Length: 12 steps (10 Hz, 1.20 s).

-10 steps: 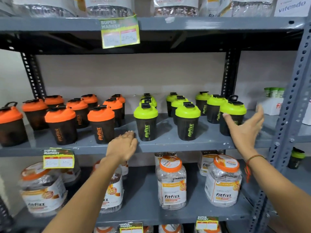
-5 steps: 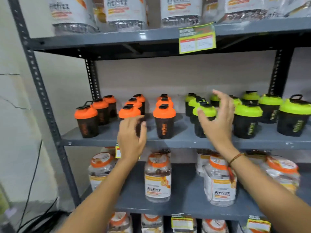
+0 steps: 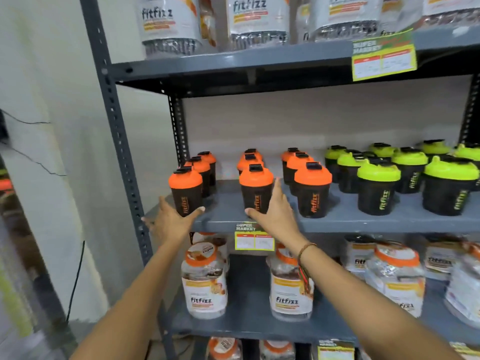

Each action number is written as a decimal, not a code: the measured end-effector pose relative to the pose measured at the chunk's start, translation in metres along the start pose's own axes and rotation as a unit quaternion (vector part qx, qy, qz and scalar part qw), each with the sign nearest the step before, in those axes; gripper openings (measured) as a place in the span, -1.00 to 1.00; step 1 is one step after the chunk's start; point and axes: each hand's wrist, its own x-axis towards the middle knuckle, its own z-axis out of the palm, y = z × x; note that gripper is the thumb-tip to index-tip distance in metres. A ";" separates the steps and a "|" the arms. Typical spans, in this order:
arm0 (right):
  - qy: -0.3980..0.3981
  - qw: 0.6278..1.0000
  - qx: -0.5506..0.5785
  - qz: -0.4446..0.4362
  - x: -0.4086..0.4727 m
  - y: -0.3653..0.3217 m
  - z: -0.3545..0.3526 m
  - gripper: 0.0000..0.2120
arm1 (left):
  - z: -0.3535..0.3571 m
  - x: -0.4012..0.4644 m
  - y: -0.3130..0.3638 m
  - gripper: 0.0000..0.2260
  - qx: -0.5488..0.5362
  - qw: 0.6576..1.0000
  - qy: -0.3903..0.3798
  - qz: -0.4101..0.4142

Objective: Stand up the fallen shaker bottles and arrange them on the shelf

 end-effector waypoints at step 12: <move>0.021 0.996 -0.039 0.075 0.016 0.007 0.021 -0.12 | 0.028 0.012 -0.016 -0.22 0.003 1.000 -0.024 -0.009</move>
